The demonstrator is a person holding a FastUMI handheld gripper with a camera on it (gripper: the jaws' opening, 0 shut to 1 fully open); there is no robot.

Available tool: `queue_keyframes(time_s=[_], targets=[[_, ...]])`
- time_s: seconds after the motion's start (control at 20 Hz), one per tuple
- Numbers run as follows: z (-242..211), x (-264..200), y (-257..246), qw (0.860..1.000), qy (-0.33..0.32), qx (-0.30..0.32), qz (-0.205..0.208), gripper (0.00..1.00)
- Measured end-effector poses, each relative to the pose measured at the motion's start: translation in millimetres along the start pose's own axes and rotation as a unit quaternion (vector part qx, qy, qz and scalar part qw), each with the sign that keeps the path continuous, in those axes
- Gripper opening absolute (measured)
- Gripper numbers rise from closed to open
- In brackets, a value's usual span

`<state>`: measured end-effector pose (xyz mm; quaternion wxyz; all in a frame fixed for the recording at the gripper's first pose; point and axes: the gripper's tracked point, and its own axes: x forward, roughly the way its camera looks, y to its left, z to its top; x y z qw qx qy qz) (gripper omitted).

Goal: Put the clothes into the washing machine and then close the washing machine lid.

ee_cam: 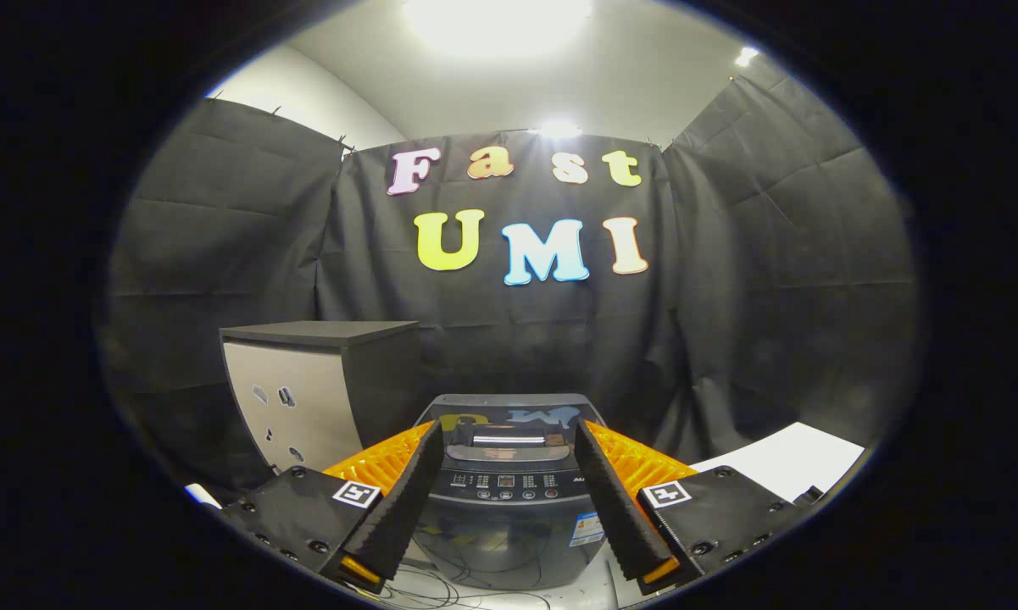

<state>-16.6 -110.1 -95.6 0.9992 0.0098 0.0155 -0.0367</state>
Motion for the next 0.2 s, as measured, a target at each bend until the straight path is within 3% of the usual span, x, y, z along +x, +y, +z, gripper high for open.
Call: queue_keyframes(time_s=[0.2], targets=[[4.6,-2.5,-1.8,1.0,-0.005,0.01,-0.008,0.96]])
